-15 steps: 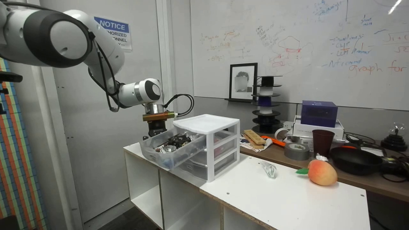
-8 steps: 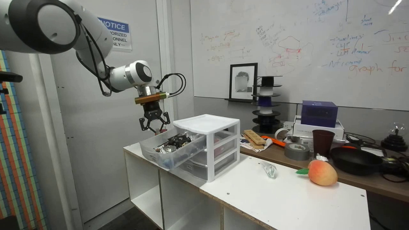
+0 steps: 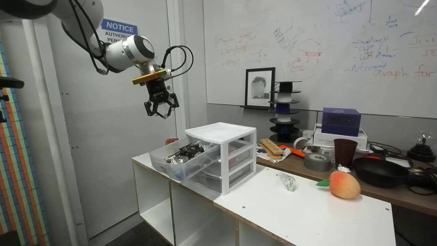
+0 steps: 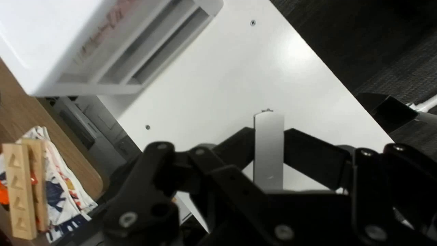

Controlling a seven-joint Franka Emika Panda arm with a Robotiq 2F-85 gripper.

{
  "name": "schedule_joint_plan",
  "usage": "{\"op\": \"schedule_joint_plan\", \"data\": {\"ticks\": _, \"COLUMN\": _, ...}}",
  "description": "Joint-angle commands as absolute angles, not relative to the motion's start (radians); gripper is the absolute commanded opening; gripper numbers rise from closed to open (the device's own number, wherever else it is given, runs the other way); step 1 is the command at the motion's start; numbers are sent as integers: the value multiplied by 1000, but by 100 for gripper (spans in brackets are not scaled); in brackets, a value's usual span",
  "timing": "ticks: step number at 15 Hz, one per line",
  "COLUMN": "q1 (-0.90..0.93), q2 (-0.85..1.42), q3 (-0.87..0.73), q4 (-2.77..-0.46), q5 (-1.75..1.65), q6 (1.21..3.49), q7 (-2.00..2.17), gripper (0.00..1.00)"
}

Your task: Put the usb and the transparent package inside the drawer and close it

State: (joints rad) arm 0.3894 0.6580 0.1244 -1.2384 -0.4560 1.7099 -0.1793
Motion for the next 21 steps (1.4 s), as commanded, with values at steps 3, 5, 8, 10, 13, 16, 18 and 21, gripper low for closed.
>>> {"op": "schedule_joint_plan", "data": {"ticks": 3, "q1": 335, "q2": 363, "q3": 104, "q4": -1553, "q5": -413, "q6": 1686, "q7": -14, "gripper": 15}}
{"op": "schedule_joint_plan", "data": {"ticks": 5, "q1": 295, "q2": 284, "q3": 109, "q4": -1645, "q5": -394, "q6": 1680, "q7": 32, "gripper": 15}}
{"op": "schedule_joint_plan", "data": {"ticks": 8, "q1": 221, "q2": 176, "q3": 102, "q4": -1804, "q5": -346, "q6": 1710, "q7": 58, "gripper": 14}}
{"op": "schedule_joint_plan", "data": {"ticks": 10, "q1": 166, "q2": 132, "q3": 88, "q4": -1912, "q5": -316, "q6": 1770, "q7": 43, "gripper": 14}}
{"op": "schedule_joint_plan", "data": {"ticks": 13, "q1": 101, "q2": 123, "q3": 57, "q4": -2017, "q5": -320, "q6": 1944, "q7": 43, "gripper": 13}}
{"op": "schedule_joint_plan", "data": {"ticks": 16, "q1": 63, "q2": 161, "q3": 35, "q4": -2059, "q5": -326, "q6": 2132, "q7": 51, "gripper": 12}}
{"op": "schedule_joint_plan", "data": {"ticks": 18, "q1": 53, "q2": 185, "q3": 29, "q4": -2075, "q5": -326, "q6": 2217, "q7": 43, "gripper": 12}}
{"op": "schedule_joint_plan", "data": {"ticks": 21, "q1": 54, "q2": 198, "q3": 36, "q4": -2095, "q5": -319, "q6": 2274, "q7": 11, "gripper": 52}}
